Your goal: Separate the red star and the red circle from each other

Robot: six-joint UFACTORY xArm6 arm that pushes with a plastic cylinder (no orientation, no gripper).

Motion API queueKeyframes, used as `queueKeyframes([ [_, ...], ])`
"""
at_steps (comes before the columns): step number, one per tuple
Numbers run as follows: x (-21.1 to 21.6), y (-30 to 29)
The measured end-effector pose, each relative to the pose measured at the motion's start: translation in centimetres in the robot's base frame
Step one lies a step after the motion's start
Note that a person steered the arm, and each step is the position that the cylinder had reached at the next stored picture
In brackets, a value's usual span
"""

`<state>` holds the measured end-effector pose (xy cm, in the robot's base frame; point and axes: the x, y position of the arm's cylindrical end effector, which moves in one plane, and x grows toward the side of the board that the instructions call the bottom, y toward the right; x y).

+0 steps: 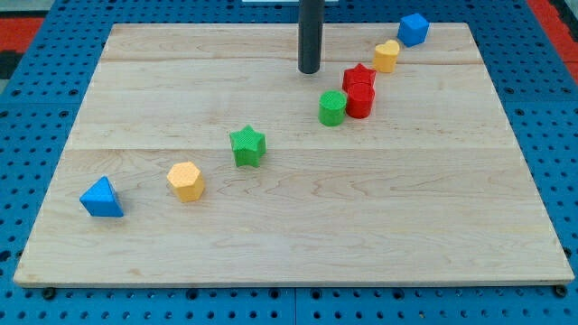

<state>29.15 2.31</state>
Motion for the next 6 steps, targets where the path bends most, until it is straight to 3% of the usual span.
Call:
queueKeyframes([
  [3, 4.1, 0.9],
  [6, 6.2, 7.1],
])
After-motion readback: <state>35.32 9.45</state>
